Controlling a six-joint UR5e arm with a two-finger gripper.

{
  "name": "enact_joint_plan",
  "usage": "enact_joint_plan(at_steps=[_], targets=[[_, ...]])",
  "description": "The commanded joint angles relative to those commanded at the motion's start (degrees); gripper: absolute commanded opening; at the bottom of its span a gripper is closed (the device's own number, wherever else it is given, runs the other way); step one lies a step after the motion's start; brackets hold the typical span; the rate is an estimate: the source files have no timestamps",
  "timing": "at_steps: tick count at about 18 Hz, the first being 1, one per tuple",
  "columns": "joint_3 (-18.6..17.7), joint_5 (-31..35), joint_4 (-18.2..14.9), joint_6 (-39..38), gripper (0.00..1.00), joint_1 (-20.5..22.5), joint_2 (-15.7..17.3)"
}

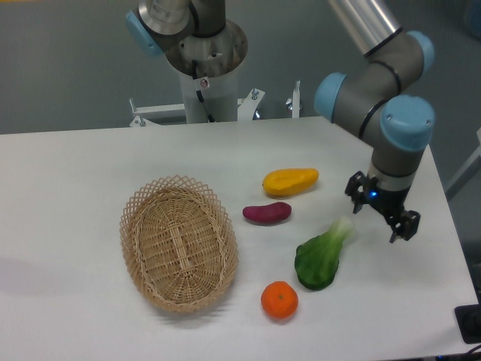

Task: Pick up the green vegetable from the table
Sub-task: 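Lower the gripper onto the bok choy stem and close it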

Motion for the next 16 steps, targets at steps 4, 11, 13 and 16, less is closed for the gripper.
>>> enact_joint_plan(at_steps=[4, 11, 13, 16], targets=[[-4.0, 0.1, 4.8, 0.6, 1.00, 0.1, -0.1], [-6.8, 0.3, 8.0, 0.0, 1.00, -0.1, -1.0], [-7.0, 0.3, 9.6, 0.1, 1.00, -0.1, -1.4], [-6.4, 1.5, 9.7, 0.2, 0.84, -0.1, -1.7]])
